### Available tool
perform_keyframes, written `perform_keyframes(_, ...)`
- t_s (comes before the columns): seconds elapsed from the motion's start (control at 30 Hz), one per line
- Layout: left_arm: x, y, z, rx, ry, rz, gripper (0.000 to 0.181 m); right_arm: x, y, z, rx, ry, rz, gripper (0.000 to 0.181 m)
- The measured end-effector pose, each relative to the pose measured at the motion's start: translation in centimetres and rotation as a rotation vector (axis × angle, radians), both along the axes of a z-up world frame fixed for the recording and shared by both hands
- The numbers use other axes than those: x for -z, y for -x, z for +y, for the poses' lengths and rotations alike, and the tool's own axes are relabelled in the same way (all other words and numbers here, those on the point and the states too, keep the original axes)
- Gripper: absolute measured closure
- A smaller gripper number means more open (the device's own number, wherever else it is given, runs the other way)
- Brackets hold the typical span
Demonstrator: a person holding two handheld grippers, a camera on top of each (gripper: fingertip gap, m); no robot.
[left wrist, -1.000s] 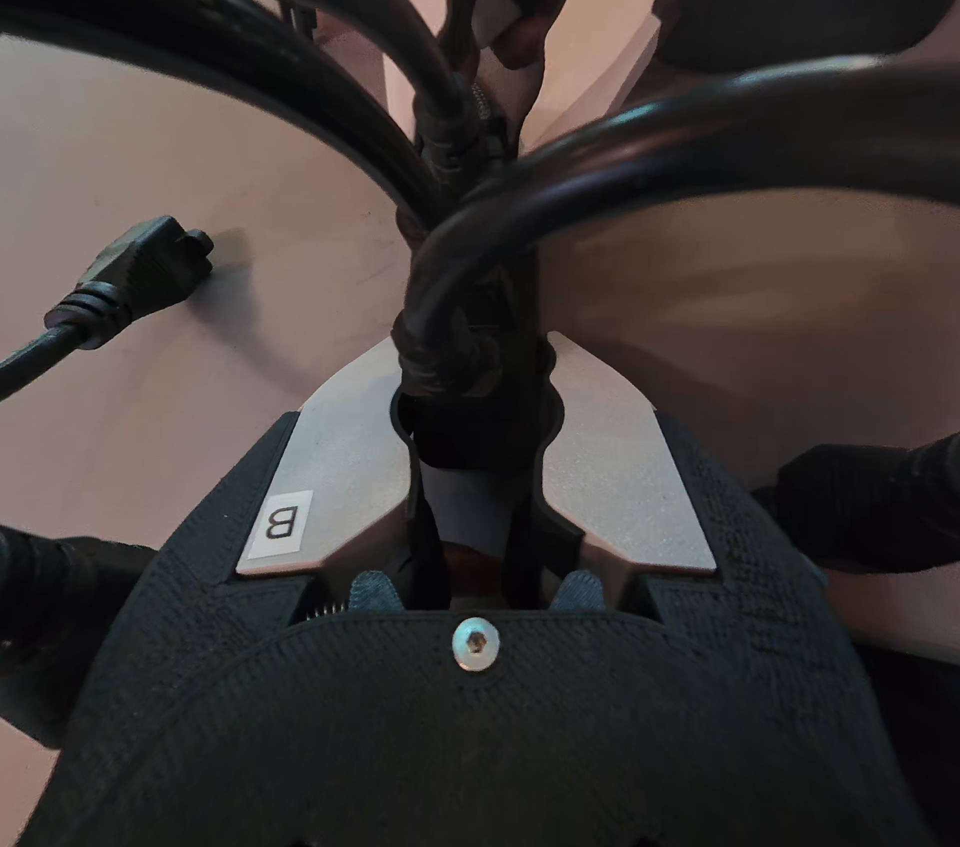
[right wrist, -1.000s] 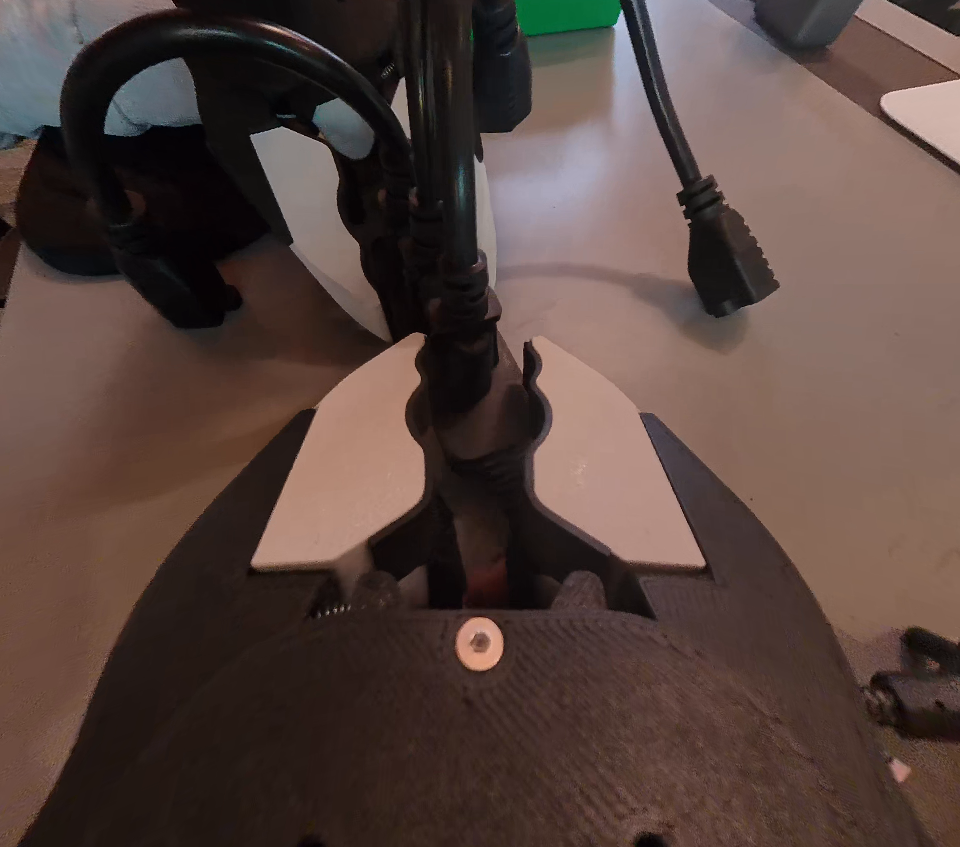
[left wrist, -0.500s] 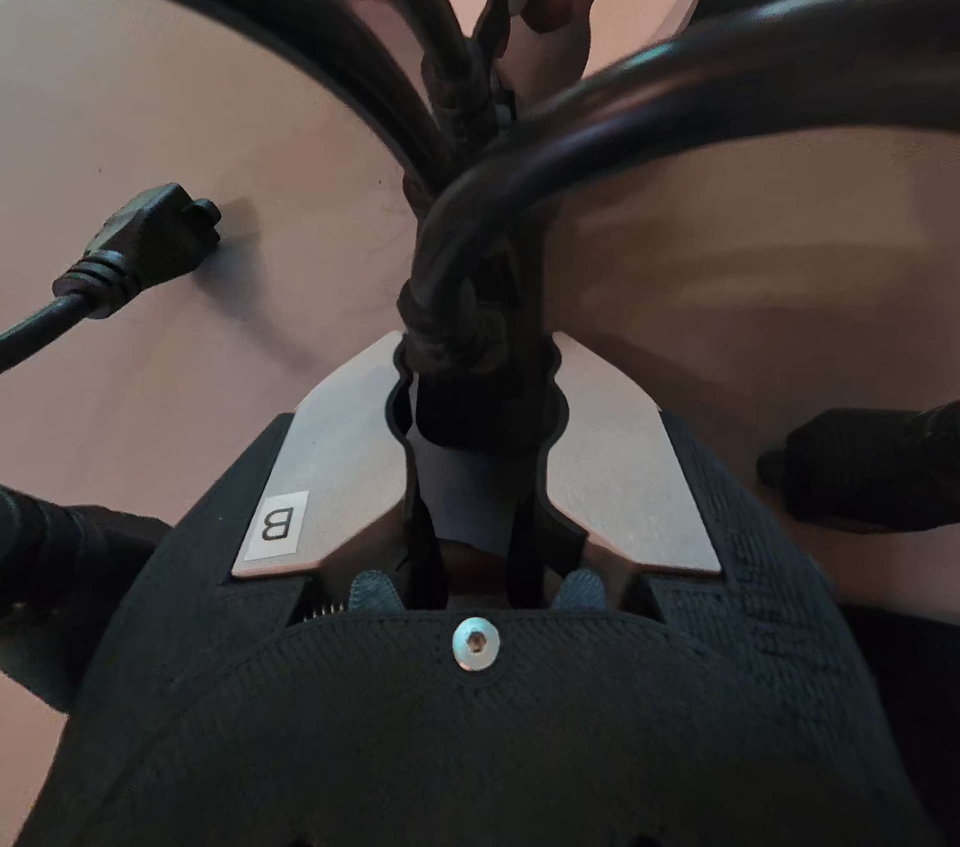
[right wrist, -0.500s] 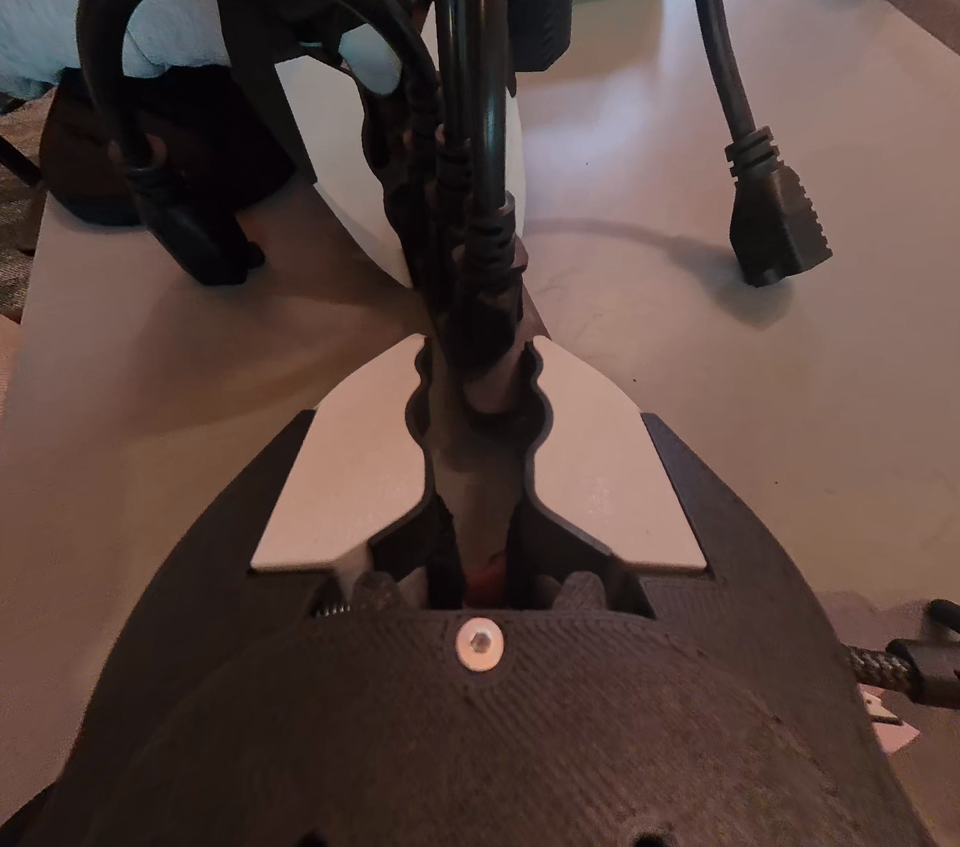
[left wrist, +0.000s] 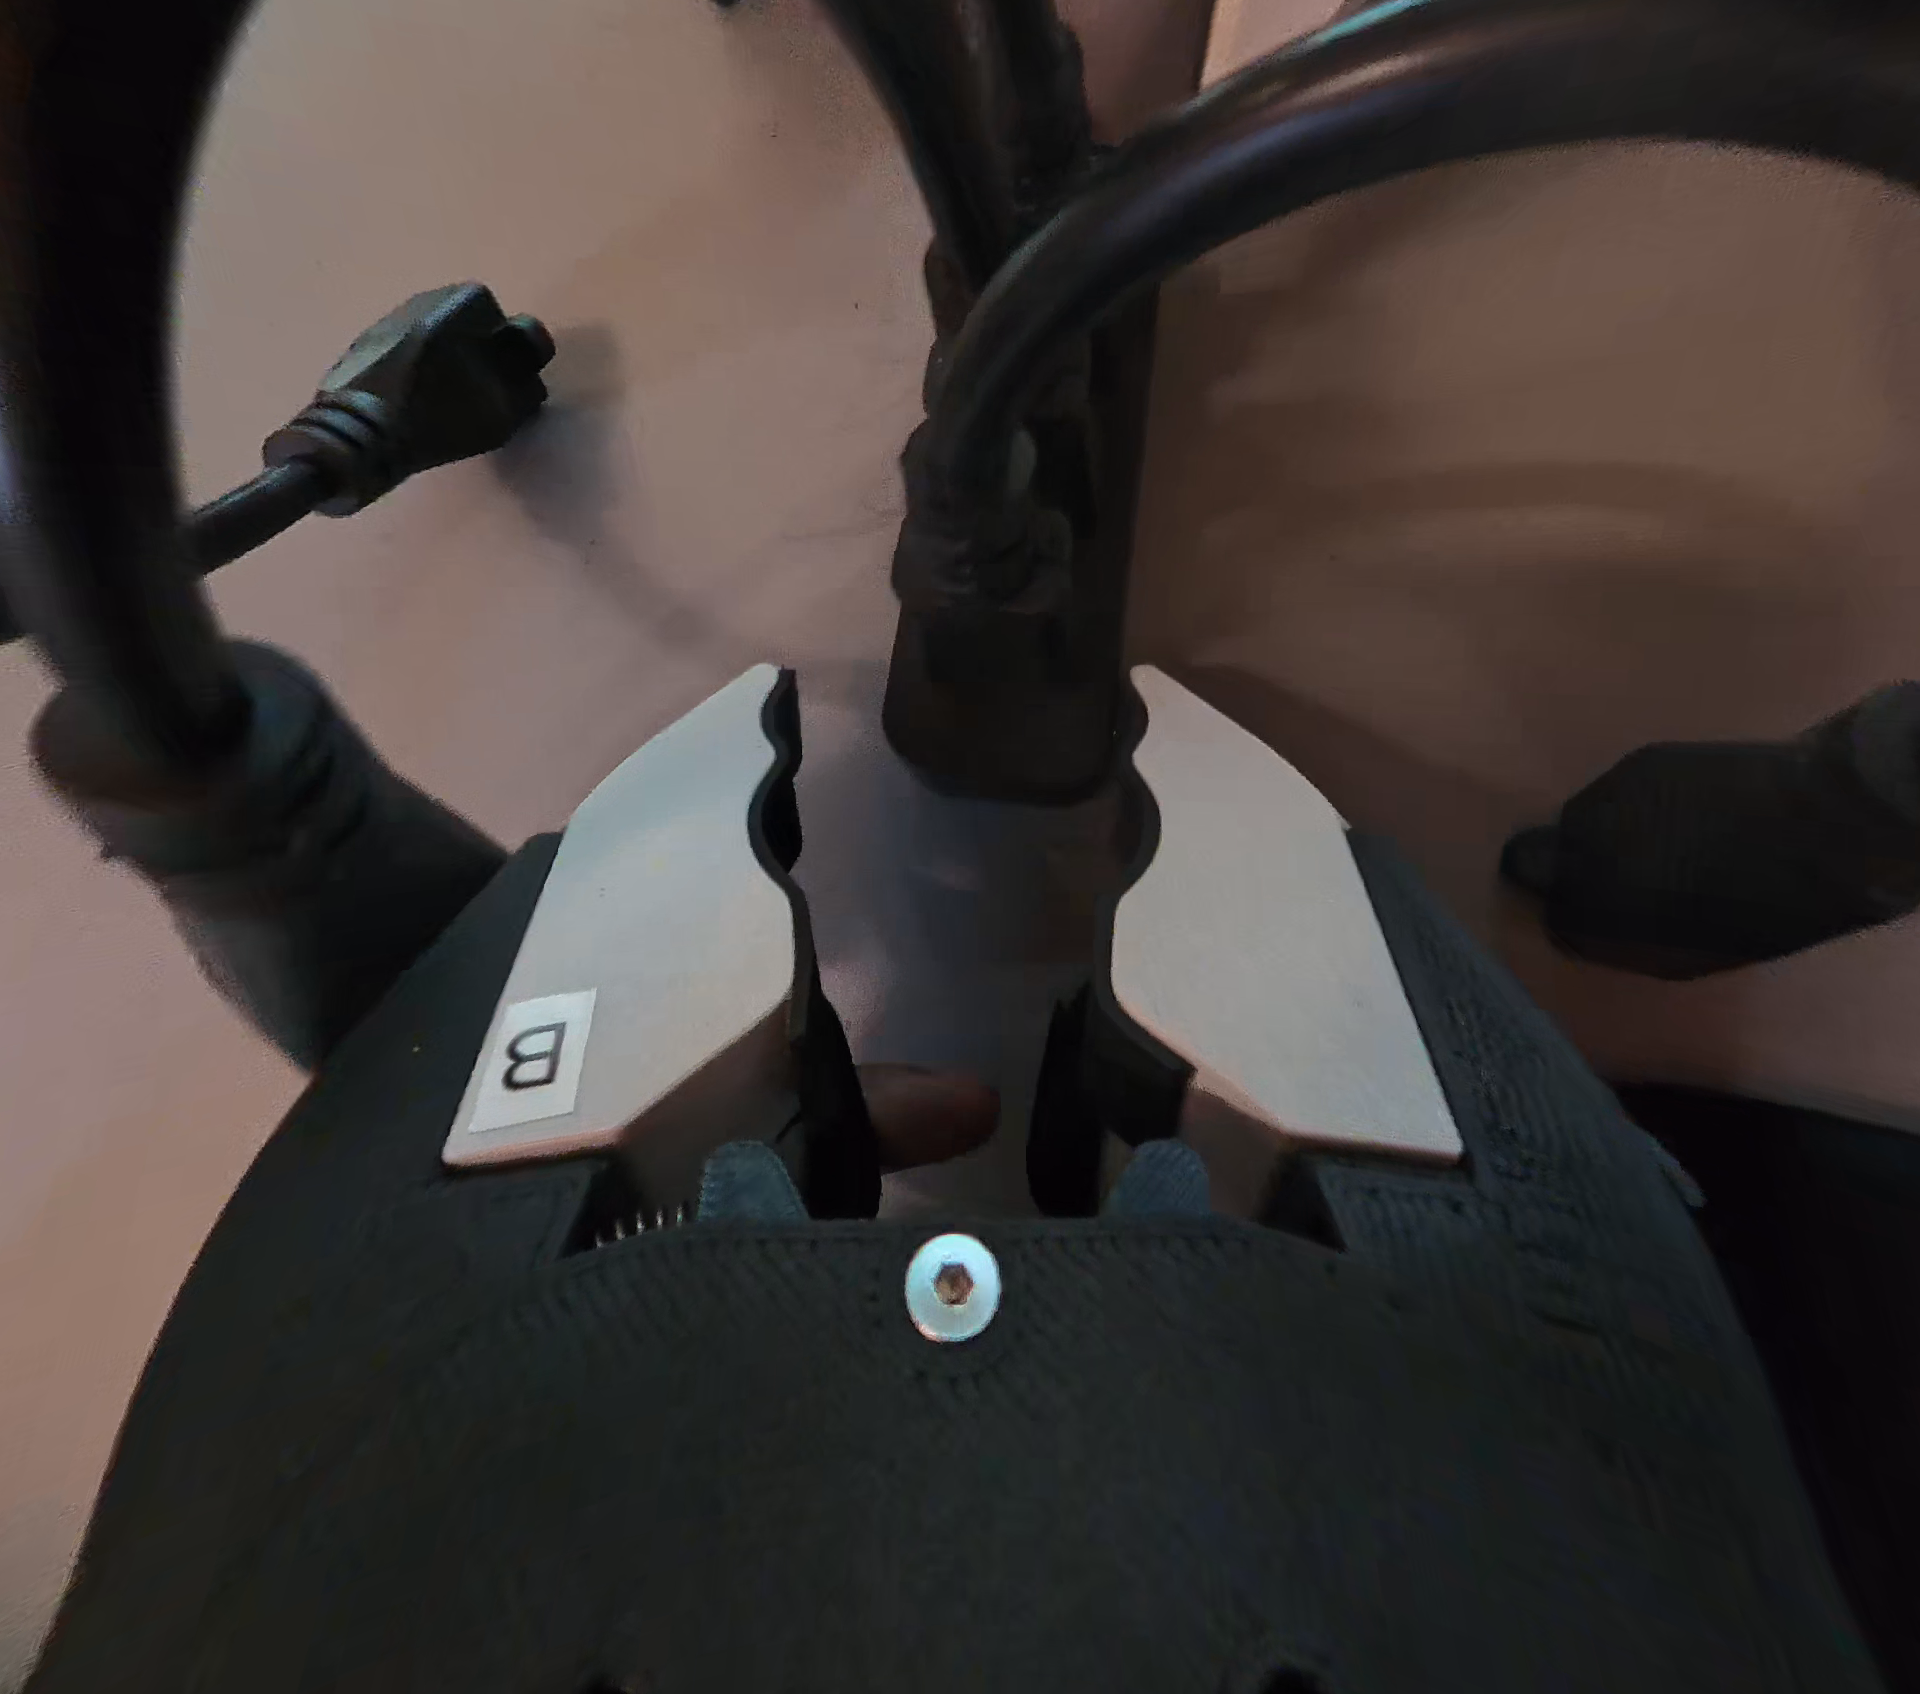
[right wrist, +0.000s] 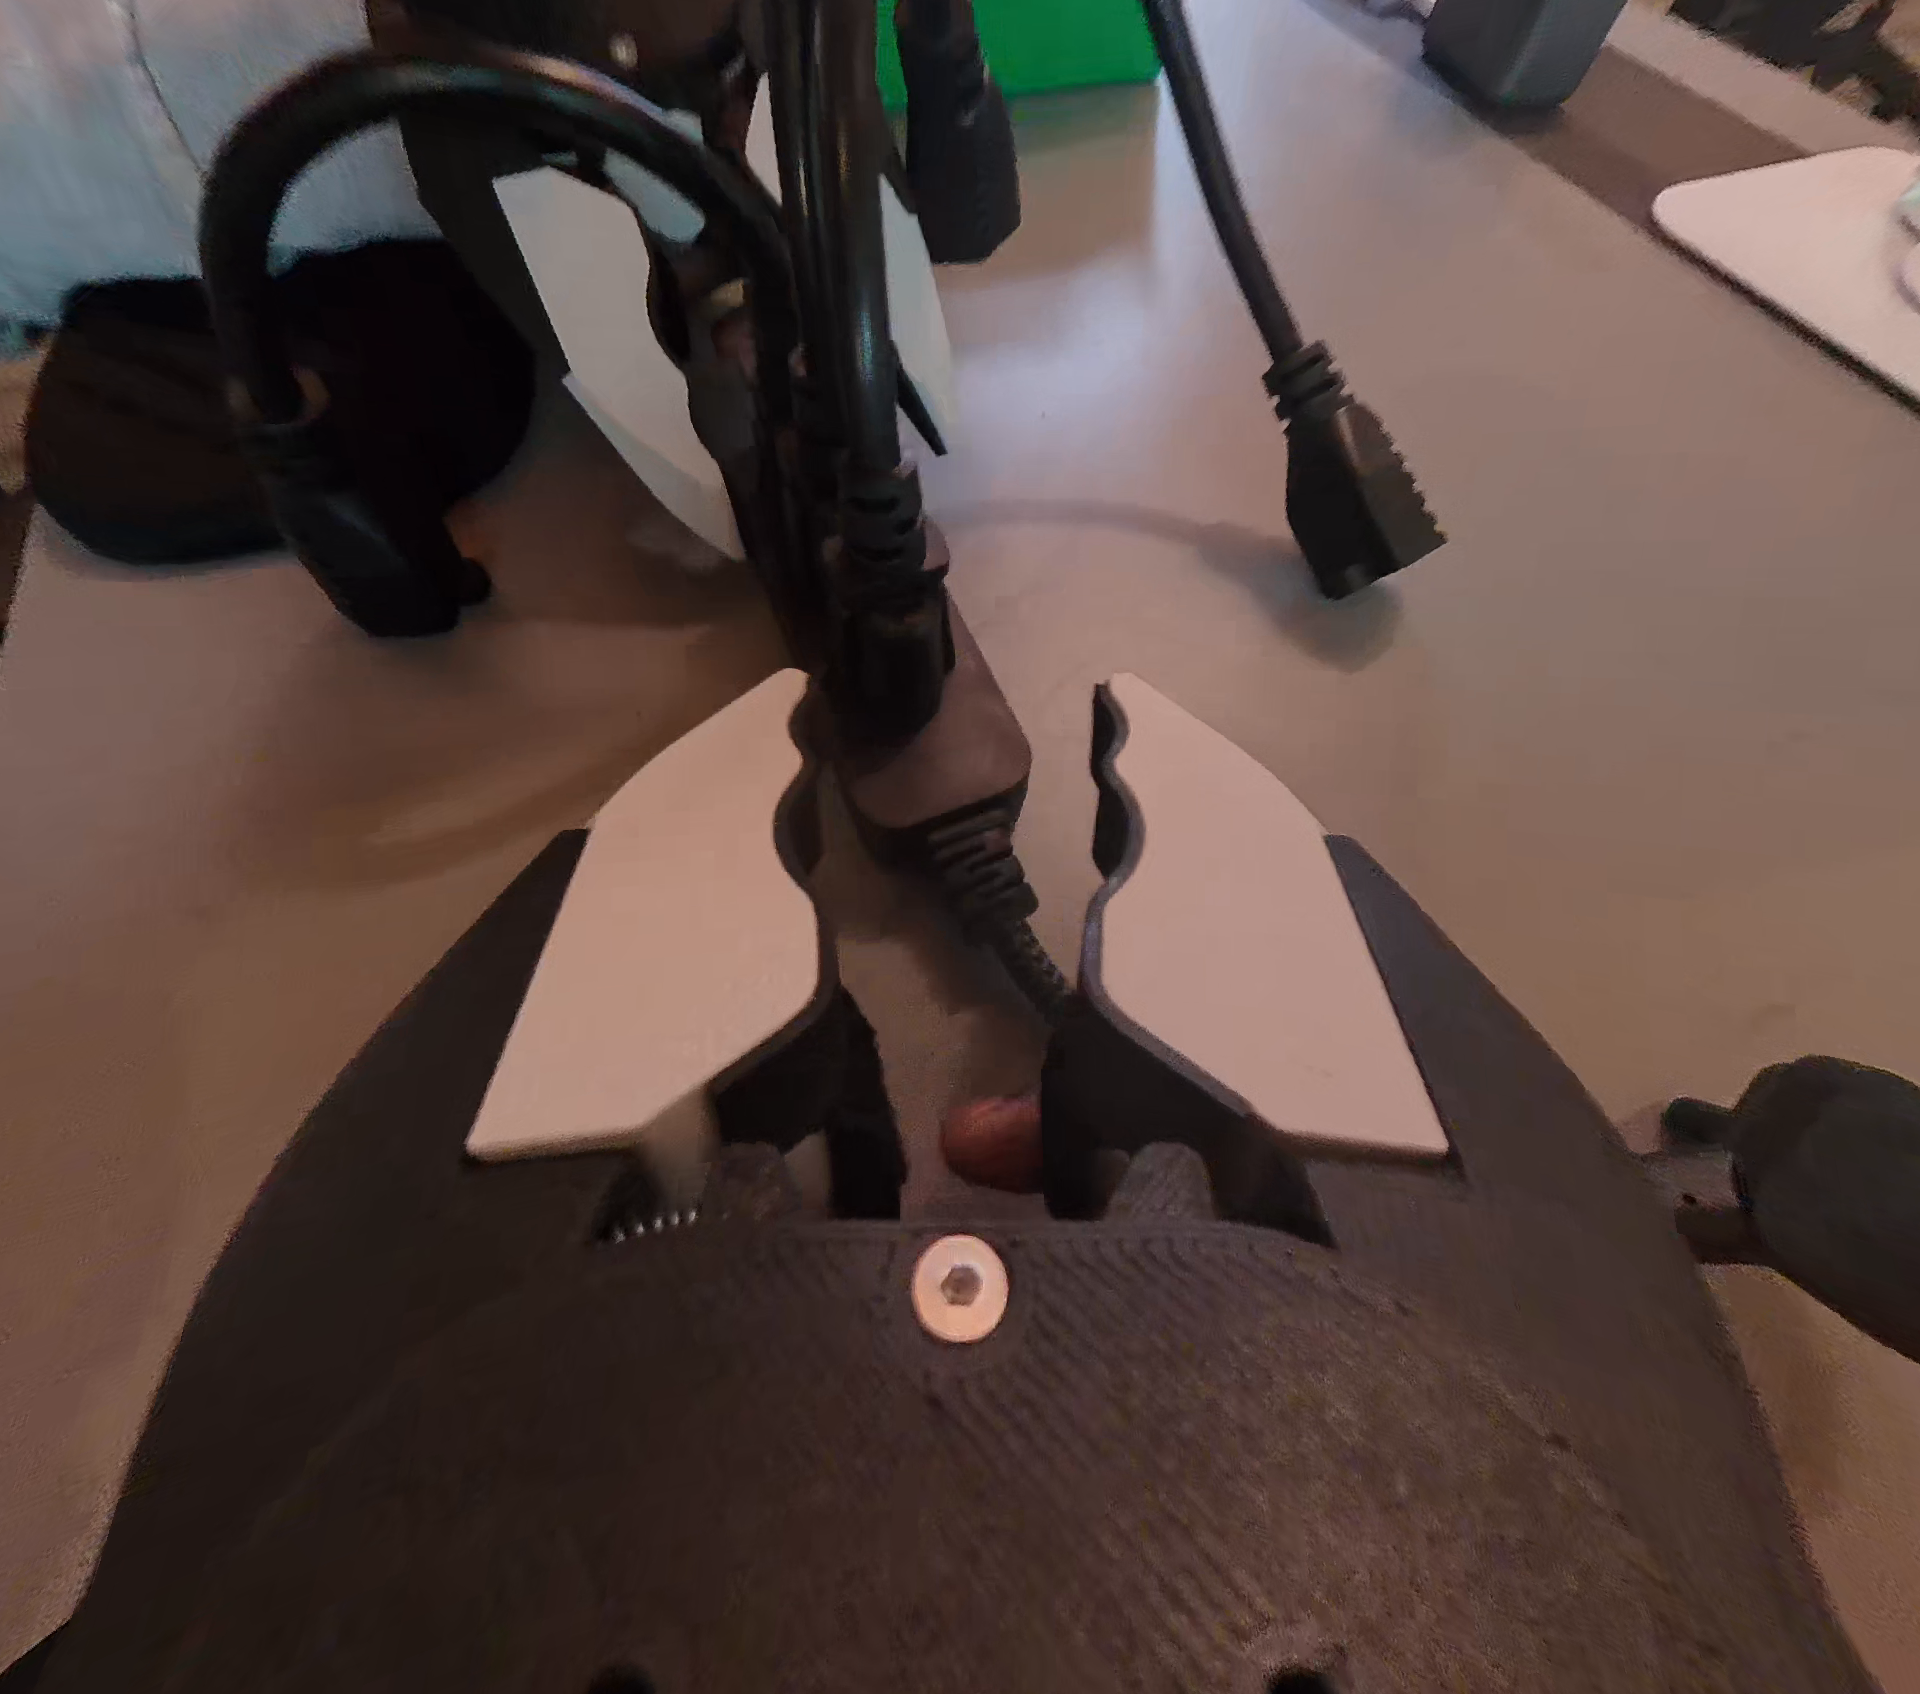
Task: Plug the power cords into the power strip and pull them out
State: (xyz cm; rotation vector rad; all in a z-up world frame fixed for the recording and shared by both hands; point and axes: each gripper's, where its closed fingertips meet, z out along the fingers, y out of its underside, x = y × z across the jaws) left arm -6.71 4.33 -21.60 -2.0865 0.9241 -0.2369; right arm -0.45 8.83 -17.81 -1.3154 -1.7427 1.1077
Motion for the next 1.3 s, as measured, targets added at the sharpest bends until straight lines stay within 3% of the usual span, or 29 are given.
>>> perform_keyframes(0.13, -0.8, 0.7, -1.5, 0.006, 0.057, -0.114, 0.12, -1.4, -0.2, 0.2, -0.009, 0.08, 0.088, 0.092)
perform_keyframes(0.23, -1.8, 1.0, -2.2, -0.018, 0.116, -0.266, 0.109, -1.8, -0.3, 0.7, 0.007, 0.071, 0.111, 0.092)
perform_keyframes(0.33, -3.4, 1.0, -2.1, -0.023, 0.067, -0.383, 0.089, -2.3, -0.2, 0.6, -0.006, 0.045, 0.16, 0.087)
perform_keyframes(0.53, -3.0, 0.6, -2.7, 0.032, 0.002, -0.284, 0.044, -4.9, 0.1, 1.4, 0.064, 0.017, 0.344, 0.038)
perform_keyframes(0.7, -2.1, -0.1, -5.3, 0.14, 0.081, -0.194, 0.037, -7.4, -0.4, 2.1, 0.101, 0.07, 0.482, 0.035)
perform_keyframes(0.93, -4.6, -0.3, -8.1, 0.2, 0.087, -0.266, 0.038, -7.4, -0.4, 2.2, 0.105, 0.074, 0.478, 0.037)
perform_keyframes(1.0, -5.7, 0.2, -7.6, 0.174, 0.014, -0.268, 0.041, -7.0, -0.4, 2.1, 0.099, 0.052, 0.454, 0.05)
perform_keyframes(1.03, -6.5, 0.5, -7.0, 0.16, -0.047, -0.277, 0.047, -6.7, -0.6, 2.1, 0.095, 0.047, 0.428, 0.065)
perform_keyframes(1.07, -7.6, 0.8, -6.3, 0.14, -0.124, -0.284, 0.063, -6.2, -0.8, 2.0, 0.077, 0.043, 0.39, 0.1)
perform_keyframes(1.1, -8.8, 1.4, -5.4, 0.103, -0.222, -0.289, 0.088, -5.8, -1.1, 1.8, 0.045, 0.047, 0.353, 0.15)
perform_keyframes(1.13, -10.1, 2.3, -4.4, 0.044, -0.332, -0.301, 0.115, -5.7, -1.4, 1.6, 0.023, 0.073, 0.334, 0.175)
perform_keyframes(1.17, -11.3, 3.1, -3.7, -0.019, -0.423, -0.327, 0.151, -5.8, -1.5, 1.6, 0.019, 0.117, 0.328, 0.18)
perform_keyframes(1.2, -12.1, 3.5, -3.6, -0.042, -0.474, -0.366, 0.167, -6.0, -1.6, 1.7, 0.02, 0.161, 0.33, 0.181)
perform_keyframes(1.23, -12.5, 3.7, -3.5, -0.063, -0.474, -0.413, 0.16, -6.2, -1.7, 1.7, 0.016, 0.194, 0.339, 0.181)
perform_keyframes(1.3, -12.1, 3.1, -4.0, -0.037, -0.359, -0.483, 0.122, -6.6, -1.7, 1.8, 0.012, 0.216, 0.372, 0.176)
